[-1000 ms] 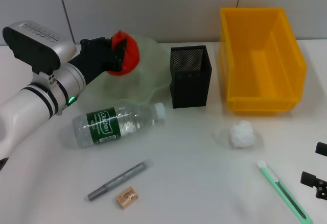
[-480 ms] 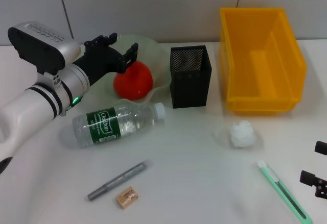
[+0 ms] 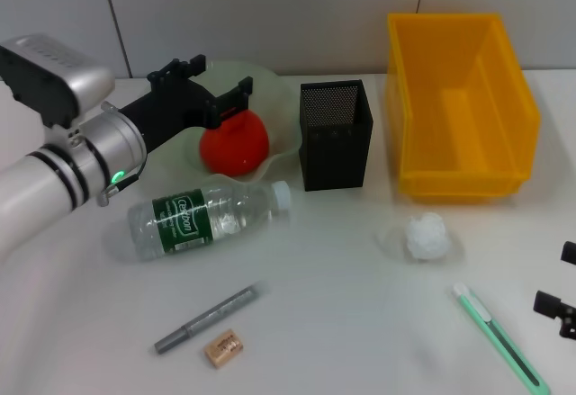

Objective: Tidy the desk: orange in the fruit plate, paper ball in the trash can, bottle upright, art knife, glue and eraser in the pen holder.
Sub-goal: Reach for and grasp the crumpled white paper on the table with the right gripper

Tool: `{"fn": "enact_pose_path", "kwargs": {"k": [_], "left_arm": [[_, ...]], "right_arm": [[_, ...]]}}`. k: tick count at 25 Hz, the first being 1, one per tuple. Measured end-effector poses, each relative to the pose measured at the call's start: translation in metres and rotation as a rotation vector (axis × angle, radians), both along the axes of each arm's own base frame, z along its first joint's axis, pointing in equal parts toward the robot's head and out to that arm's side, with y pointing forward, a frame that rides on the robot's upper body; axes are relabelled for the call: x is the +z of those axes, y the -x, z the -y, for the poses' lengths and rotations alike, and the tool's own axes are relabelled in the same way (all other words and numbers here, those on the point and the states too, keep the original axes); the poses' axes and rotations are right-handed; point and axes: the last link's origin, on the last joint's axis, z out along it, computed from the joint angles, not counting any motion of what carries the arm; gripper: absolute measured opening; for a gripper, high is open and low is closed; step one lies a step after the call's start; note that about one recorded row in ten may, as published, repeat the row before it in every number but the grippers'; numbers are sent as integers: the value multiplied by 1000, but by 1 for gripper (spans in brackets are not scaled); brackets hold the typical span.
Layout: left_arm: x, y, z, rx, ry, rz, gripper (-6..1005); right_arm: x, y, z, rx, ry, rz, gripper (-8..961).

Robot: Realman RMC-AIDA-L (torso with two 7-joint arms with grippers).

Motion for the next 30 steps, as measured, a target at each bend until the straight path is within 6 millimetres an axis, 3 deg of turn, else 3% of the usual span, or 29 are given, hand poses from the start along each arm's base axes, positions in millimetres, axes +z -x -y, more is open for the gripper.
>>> {"fn": "enact_pose_path", "kwargs": {"k": [9, 14, 15, 25, 30], "left_arm": [[30, -1, 54, -294, 214, 124, 818], [34, 9, 77, -350, 263, 123, 818], [33, 12, 81, -352, 269, 116, 818], [29, 28, 97, -361, 282, 59, 818], [26, 34, 103, -373, 290, 13, 818]], "right_arm": [[18, 0, -19, -81, -68, -62, 844], [23, 7, -51, -145, -54, -33, 843], [22, 11, -66, -171, -18, -5, 843], [13, 42, -117, -237, 136, 112, 842], [12, 62, -128, -266, 207, 193, 841]]}}
